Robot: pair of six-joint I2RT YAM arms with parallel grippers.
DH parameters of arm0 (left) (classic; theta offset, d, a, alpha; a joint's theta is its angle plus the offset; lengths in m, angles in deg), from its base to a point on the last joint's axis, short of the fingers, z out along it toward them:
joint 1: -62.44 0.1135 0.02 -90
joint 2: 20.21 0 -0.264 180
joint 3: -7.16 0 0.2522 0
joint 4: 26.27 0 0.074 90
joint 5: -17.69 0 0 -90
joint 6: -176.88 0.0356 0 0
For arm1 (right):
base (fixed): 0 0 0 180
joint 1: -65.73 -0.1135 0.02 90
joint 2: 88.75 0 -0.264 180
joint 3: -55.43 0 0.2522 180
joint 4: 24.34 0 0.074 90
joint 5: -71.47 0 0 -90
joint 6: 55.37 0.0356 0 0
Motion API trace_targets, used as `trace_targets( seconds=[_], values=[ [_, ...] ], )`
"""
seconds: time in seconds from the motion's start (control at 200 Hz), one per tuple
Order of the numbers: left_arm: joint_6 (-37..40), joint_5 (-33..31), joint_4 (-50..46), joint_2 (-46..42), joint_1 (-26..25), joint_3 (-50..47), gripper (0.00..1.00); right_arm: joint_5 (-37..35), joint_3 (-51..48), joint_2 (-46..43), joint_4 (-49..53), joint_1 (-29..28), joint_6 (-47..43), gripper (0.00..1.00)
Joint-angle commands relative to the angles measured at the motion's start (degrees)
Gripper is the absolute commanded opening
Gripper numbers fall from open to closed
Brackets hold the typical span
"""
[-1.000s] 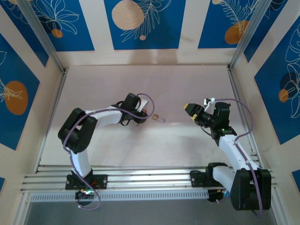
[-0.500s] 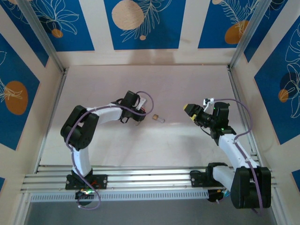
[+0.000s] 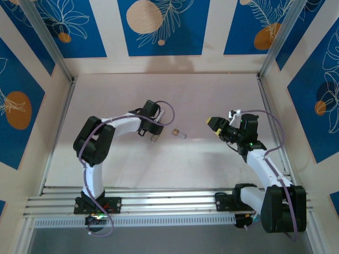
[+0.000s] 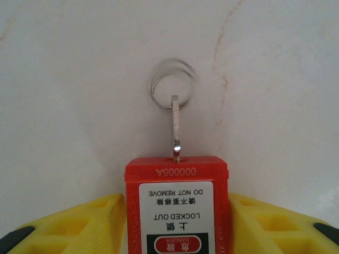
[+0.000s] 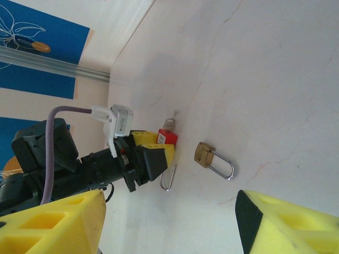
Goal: Unlock with the key
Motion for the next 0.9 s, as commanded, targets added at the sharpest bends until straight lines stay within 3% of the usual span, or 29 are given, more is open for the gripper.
trace_targets(
  seconds=[0.0,0.22,0.335,0.46,0.61,0.79,0.895],
  values=[
    [-0.9,-2.33,-2.41,1.57,0.86,0.81,0.5,1.04,1.27,-0.27,2.17,0.0,-1.68,0.67],
    [-1.24,-1.4,-0.56,-1.79,0.92,-0.47,0.54,-0.19,2.01,-2.53,5.7,0.12,-3.05,0.67],
    [-0.84,-2.35,-1.16,-5.33,0.87,0.0,0.62,-3.26,3.22,-3.26,9.89,0.01,-3.79,0.67],
    [-0.44,-3.76,-1.2,-9.54,0.88,-0.23,0.7,-10.04,4.79,-3.66,16.71,0.06,-4.61,0.67],
    [-2.71,-2.04,3.11,-15.84,0.65,-4.95,0.71,-22.64,6.92,-4.56,27.19,0.65,-6.47,0.66],
    [-9.07,2.87,16.45,-25.81,0.3,-17.49,0.72,-30.74,7.24,-6.17,32.16,2.67,-10.25,0.58],
    [-13.64,6.86,24.72,-29.14,-0.22,-24.92,0.73,-33.34,8.61,-3.28,32.33,3.32,-12.65,0.38]
  ],
)
